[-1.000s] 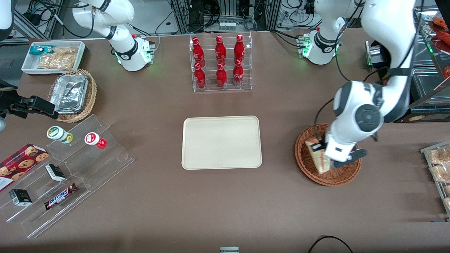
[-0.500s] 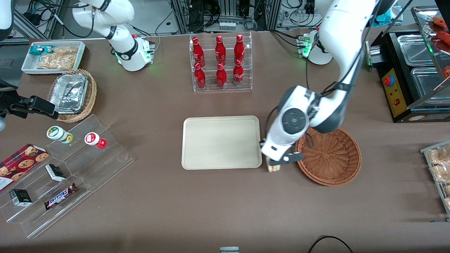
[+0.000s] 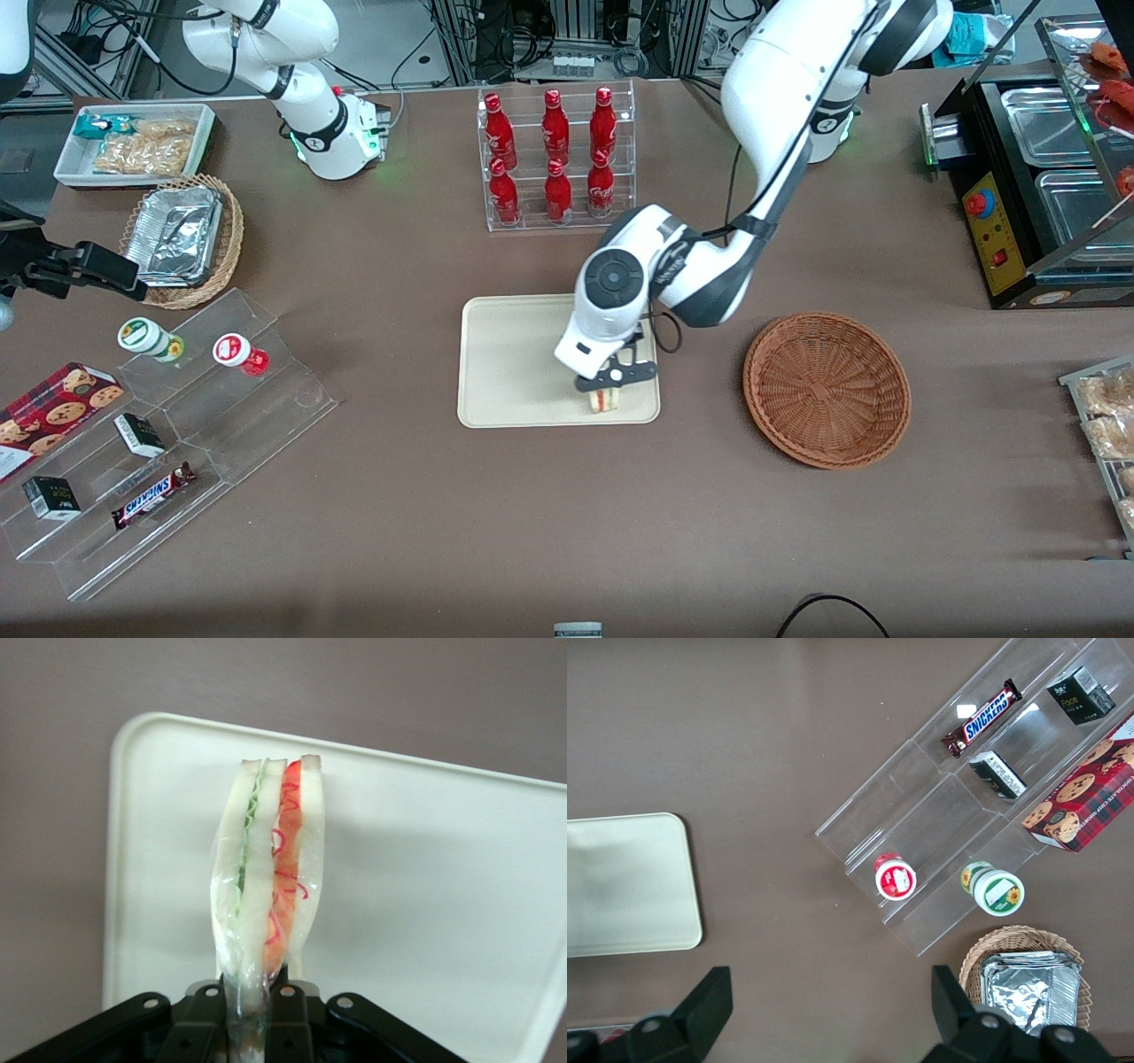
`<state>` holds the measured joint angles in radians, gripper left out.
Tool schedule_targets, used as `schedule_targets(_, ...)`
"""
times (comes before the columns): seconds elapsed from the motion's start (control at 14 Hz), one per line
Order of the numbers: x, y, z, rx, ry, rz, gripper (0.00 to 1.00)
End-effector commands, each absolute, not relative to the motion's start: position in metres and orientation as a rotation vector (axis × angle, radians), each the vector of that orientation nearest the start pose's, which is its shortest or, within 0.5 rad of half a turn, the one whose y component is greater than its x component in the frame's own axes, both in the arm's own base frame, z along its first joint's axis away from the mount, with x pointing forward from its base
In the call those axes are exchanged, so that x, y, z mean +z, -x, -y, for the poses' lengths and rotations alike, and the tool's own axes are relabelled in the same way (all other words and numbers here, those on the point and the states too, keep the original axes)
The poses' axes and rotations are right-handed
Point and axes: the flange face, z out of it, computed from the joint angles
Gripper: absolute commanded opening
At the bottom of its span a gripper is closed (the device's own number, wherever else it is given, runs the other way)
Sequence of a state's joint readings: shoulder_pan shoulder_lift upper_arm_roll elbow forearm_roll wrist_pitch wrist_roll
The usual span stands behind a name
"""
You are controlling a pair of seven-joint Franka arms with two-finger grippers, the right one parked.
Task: Place sandwich from basket to tray
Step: 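Carry the held sandwich over to the cream tray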
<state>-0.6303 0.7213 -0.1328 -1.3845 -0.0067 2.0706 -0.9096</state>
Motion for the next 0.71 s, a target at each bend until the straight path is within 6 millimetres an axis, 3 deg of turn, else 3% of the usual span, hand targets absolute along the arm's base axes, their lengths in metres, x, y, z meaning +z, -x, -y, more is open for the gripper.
schedule_targets(0.0,0.27,-0.525,0.522,0.11,3.199,0.297,0.08)
schedule_targets(0.14,0.264,-0.506,0.542,0.097,3.2,0.266,0.08)
schedule_targets(0.36,0.258,-0.505,0.544,0.097,3.203,0.272,0.1)
schedule_targets(0.5,0.256,-0.503,0.545,0.105,3.203,0.268,0.19)
schedule_targets(0.57,0.257,-0.502,0.546,0.105,3.205,0.267,0.36)
schedule_targets(0.64,0.257,-0.503,0.545,0.103,3.204,0.263,0.68)
